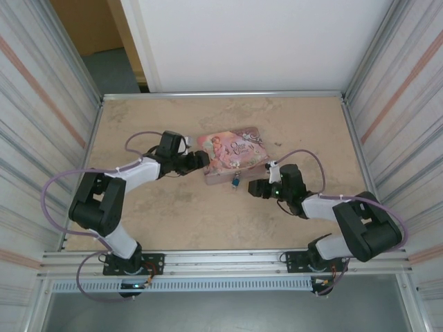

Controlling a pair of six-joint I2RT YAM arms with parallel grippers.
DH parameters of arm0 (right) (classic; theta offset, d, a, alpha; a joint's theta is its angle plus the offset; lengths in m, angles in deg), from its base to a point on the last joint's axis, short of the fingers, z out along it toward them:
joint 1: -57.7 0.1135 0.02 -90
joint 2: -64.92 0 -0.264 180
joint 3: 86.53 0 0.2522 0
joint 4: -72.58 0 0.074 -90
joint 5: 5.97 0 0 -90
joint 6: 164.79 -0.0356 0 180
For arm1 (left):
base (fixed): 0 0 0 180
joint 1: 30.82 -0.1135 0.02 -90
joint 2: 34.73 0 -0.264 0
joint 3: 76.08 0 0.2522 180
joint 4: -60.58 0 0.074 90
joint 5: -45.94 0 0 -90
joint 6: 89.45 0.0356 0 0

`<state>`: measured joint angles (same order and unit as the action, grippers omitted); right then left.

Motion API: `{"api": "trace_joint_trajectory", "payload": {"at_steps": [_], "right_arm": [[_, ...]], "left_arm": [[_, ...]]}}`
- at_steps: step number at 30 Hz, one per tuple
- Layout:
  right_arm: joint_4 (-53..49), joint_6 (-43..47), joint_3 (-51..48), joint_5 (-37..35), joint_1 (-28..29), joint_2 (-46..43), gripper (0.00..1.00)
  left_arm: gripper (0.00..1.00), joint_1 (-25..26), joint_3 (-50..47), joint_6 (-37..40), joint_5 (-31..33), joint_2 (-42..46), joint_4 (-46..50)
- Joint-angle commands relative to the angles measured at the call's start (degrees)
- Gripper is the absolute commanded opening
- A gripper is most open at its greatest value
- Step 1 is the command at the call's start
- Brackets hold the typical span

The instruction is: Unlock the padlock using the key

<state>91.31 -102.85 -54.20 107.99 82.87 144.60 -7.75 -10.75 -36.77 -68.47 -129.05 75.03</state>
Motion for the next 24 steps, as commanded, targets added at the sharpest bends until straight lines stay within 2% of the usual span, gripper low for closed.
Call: {"api": "trace_joint_trajectory", "payload": {"at_steps": [1,9,24], "right_arm": [[7.6,-4.8,-0.5,0.1,1.0,2.7,0.49],[15.9,-7.4,0.3,-2.6,3.6,10.6,0.48],[21.3,-9.3,1.4,-3.3,4.4,17.2,0.40]], "left_arm": [[0.66,1.7,-2.8,-2.1,2.6,-2.2,-0.4],[0.65,4.9,-5.3,-6.1,5.7,-2.0,-2.6],[0.65,5.1,-4.8,-6.9,6.0,-1.6,-2.3]]}}
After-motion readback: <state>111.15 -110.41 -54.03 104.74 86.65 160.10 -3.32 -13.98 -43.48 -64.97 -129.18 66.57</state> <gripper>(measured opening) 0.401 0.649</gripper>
